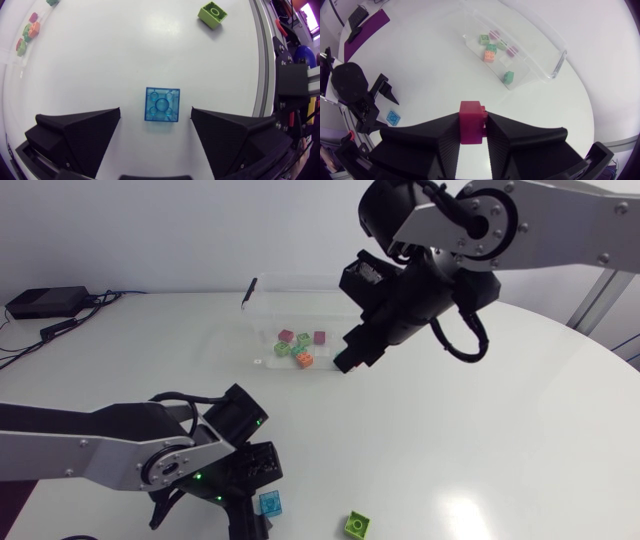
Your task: Place the duplo bricks in the container
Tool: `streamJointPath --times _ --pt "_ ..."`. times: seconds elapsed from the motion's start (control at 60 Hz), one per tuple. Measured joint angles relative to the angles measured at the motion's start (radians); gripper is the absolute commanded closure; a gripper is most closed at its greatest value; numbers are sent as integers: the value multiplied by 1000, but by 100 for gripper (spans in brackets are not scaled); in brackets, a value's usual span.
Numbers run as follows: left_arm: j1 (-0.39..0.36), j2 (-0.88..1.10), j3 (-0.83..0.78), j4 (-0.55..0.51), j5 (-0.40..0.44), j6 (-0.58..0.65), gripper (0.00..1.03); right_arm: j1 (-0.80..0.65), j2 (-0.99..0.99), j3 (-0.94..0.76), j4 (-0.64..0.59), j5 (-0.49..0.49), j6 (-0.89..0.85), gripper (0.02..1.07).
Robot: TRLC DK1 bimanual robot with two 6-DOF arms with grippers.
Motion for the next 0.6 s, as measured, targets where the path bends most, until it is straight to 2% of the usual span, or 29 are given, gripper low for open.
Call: streamJointPath --times 0.117,0.2,0.317,0.6 --pt "0 30 4 9 0 0 14 -25 31 51 0 -15 15 88" --pt "0 45 13 10 0 0 27 -40 55 85 2 -18 26 88" --pt "-1 61 24 26 0 0 70 -58 87 126 8 -26 47 88" --pt "-15 59 26 53 0 0 75 -122 192 253 58 -26 99 88"
